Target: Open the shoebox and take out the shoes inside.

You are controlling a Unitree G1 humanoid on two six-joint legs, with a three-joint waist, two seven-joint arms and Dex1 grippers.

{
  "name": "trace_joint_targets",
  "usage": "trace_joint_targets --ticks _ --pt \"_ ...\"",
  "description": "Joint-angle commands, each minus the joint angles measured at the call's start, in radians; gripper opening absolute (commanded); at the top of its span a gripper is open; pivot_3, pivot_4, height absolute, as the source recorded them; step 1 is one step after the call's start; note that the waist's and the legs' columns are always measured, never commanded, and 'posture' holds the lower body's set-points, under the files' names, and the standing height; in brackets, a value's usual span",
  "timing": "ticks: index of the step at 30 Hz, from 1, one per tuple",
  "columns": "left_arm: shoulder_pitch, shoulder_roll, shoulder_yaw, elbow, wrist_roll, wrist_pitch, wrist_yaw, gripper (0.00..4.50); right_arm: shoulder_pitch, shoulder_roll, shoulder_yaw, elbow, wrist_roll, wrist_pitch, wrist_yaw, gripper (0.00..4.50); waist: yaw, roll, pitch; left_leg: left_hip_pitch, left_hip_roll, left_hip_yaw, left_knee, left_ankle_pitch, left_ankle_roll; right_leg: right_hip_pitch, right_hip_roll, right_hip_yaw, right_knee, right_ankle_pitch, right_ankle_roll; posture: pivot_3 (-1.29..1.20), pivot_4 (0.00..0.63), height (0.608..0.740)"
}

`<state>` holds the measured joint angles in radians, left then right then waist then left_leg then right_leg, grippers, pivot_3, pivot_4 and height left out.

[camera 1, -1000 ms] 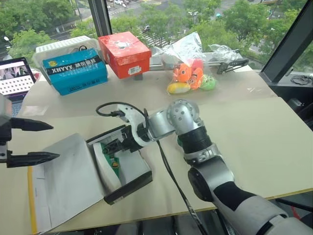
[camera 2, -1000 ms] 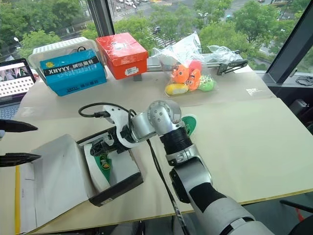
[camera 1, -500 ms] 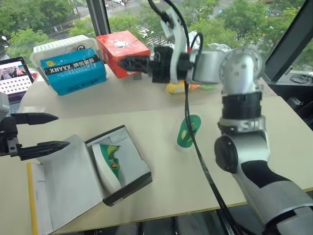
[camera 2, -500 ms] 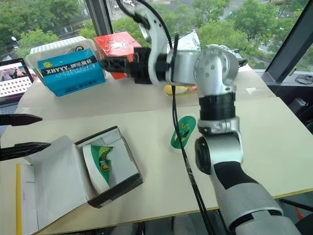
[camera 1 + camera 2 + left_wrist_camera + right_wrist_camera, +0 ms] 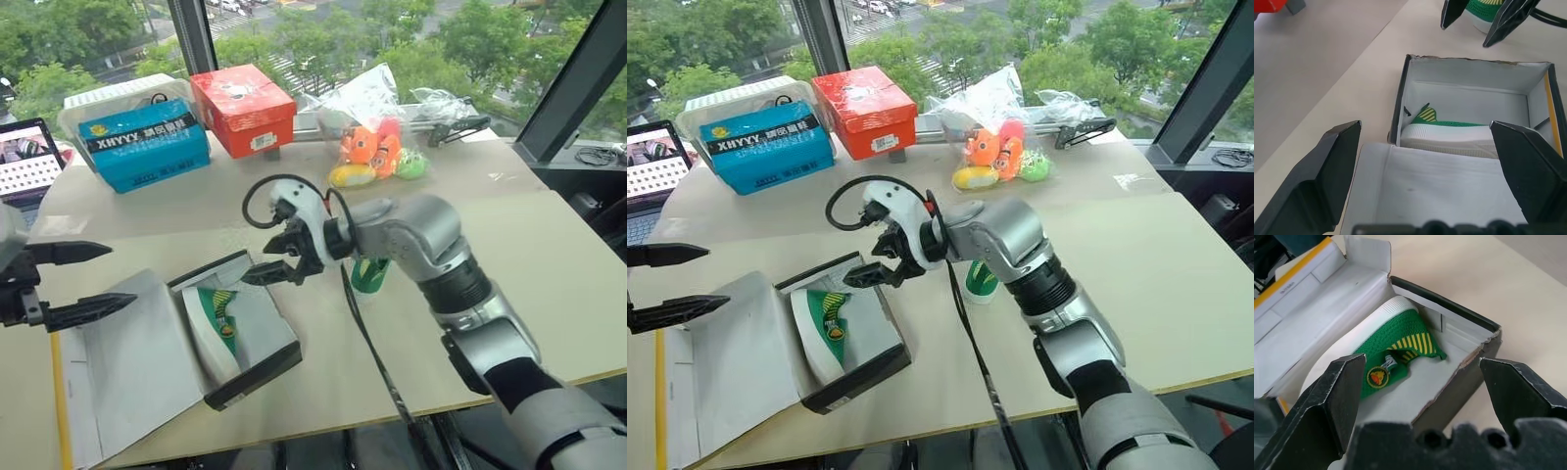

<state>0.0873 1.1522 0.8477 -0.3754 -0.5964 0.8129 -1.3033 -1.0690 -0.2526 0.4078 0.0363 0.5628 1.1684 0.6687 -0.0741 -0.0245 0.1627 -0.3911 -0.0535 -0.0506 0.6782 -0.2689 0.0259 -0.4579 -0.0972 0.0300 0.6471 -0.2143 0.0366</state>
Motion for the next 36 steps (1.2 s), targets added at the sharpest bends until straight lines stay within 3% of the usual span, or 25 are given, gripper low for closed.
trace_joint_targets --ticks 1,8,12,14,22,34,36 --pt "-0.005 0.008 0.016 -0.011 -0.016 -0.015 0.007 4.50 0.042 0.042 0.025 0.024 -0.059 -0.046 -0.027 4.46 0.005 0.000 0.000 0.000 0.000 0.000 0.000 0.000 0.000 0.000 0.000 0.000 0.000 0.000 0.000 0.00 0.150 0.739" --pt "-0.008 0.011 0.003 -0.031 -0.025 -0.013 0.015 4.50 0.099 0.078 0.077 0.143 -0.196 -0.159 -0.037 4.46 0.005 0.000 0.000 0.000 0.000 0.000 0.000 0.000 -0.001 0.000 0.000 0.000 0.000 0.000 0.000 0.00 0.150 0.739" --pt "-0.009 0.017 -0.001 -0.039 -0.031 -0.015 0.021 4.50 0.112 0.069 0.070 0.122 -0.219 -0.164 -0.030 3.49 0.005 0.000 0.000 0.001 0.000 0.000 0.000 0.000 -0.001 0.000 0.000 0.000 0.000 0.000 0.000 0.00 0.150 0.739" --pt "-0.012 0.017 -0.006 -0.041 -0.035 -0.015 0.026 4.50 0.114 0.058 0.066 0.107 -0.229 -0.166 -0.027 2.61 0.006 0.000 0.000 0.001 0.000 0.000 0.000 0.000 -0.001 0.001 0.000 0.000 -0.001 0.000 0.000 0.00 0.150 0.739" --pt "-0.040 0.016 -0.061 -0.033 -0.044 -0.037 0.050 4.50 0.094 -0.010 0.013 0.192 -0.310 -0.239 -0.057 0.08 0.006 0.000 0.000 0.002 0.000 0.000 0.000 0.000 -0.001 0.001 0.000 0.000 -0.001 0.000 0.000 0.00 0.150 0.739" --pt "-0.097 0.019 -0.160 0.008 -0.035 -0.092 0.054 4.50 0.082 -0.110 -0.161 0.420 -0.404 -0.356 -0.154 0.08 0.033 0.000 0.000 0.002 -0.001 0.000 0.001 0.001 -0.001 0.003 0.000 0.000 -0.001 0.000 -0.001 0.00 0.150 0.739" --pt "-0.111 0.023 -0.180 0.017 -0.036 -0.101 0.054 4.50 0.089 -0.117 -0.184 0.412 -0.404 -0.348 -0.167 0.69 0.035 0.000 0.000 0.002 -0.001 0.000 0.001 0.001 -0.001 0.003 0.000 0.000 -0.002 0.000 -0.001 0.00 0.150 0.739"
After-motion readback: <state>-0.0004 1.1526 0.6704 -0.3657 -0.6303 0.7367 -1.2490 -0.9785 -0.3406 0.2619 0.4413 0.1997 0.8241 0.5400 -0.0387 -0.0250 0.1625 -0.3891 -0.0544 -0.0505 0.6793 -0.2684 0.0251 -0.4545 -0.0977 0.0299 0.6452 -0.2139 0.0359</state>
